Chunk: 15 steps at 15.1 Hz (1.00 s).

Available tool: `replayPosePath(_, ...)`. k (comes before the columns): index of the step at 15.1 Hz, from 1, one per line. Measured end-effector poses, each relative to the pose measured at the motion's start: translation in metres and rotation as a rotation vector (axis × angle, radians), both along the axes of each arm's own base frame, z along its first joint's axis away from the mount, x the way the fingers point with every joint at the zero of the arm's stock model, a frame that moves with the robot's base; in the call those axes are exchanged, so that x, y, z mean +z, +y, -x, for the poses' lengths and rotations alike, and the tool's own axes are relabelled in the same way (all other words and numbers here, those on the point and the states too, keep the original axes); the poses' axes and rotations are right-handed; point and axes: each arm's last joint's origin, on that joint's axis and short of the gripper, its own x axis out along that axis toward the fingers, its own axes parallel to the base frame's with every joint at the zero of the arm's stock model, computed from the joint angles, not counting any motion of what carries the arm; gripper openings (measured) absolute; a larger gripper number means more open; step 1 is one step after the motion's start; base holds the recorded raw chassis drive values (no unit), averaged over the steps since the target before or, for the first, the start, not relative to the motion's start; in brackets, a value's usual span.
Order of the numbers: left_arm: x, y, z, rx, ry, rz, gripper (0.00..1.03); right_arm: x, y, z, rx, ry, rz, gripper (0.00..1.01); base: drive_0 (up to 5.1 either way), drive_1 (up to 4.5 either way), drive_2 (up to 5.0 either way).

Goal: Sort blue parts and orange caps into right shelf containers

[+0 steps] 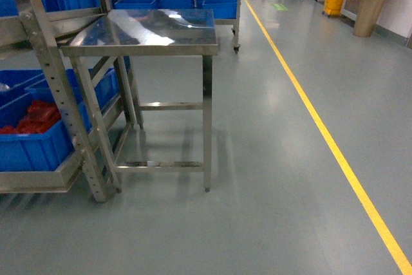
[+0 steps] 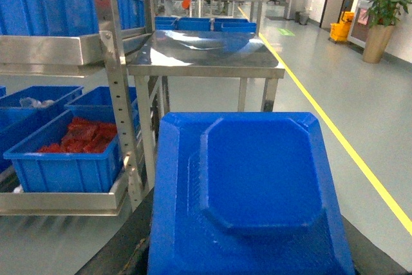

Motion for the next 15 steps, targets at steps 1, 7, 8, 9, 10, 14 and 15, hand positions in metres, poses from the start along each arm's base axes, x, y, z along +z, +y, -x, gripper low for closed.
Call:
replayPosePath(1, 0.0001, 0.0000, 0.0000, 0.000, -0.002, 0.000, 0.43, 0.0002, 0.0000, 0.0000, 0.000, -0.002, 0.000, 0.44, -0.1, 4.26, -4.4)
replayPosePath(7, -0.0003, 0.0000, 0.0000, 0.000, 0.003, 0.000, 0.43, 0.0001, 0.0000, 0.0000, 0.000, -0.001, 0.000, 0.44, -0.1, 4.26, -4.4)
replayPosePath(8, 0.0001, 0.0000, 0.0000, 0.000, -0.001, 0.000, 0.43, 0.0004, 0.0000, 0.0000, 0.000, -0.004, 0.000, 0.44, -0.1, 4.26, -4.4)
replayPosePath(9, 0.0003, 0.0000, 0.0000, 0.000, -0.003, 0.000, 0.43, 0.0004, 0.0000, 0.0000, 0.000, -0.004, 0.000, 0.44, -0.1, 4.26, -4.4)
replayPosePath(10, 0.0002, 0.0000, 0.0000, 0.000, -0.002, 0.000, 0.43, 0.0003, 0.0000, 0.0000, 0.000, -0.003, 0.000, 0.44, -0.1, 4.26, -4.4)
replayPosePath(14, 0.0001, -0.0001, 0.0000, -0.004, -0.001, 0.000, 0.43, 0.0000, 0.0000, 0.0000, -0.001, 0.000, 0.000, 0.44, -0.1, 4.26, -4.4)
replayPosePath(15, 0.0000, -0.0001, 0.0000, -0.003, 0.000, 0.000, 0.43, 0.0002, 0.0000, 0.0000, 0.000, -0.002, 0.000, 0.44, -0.1, 4.26, -4.4)
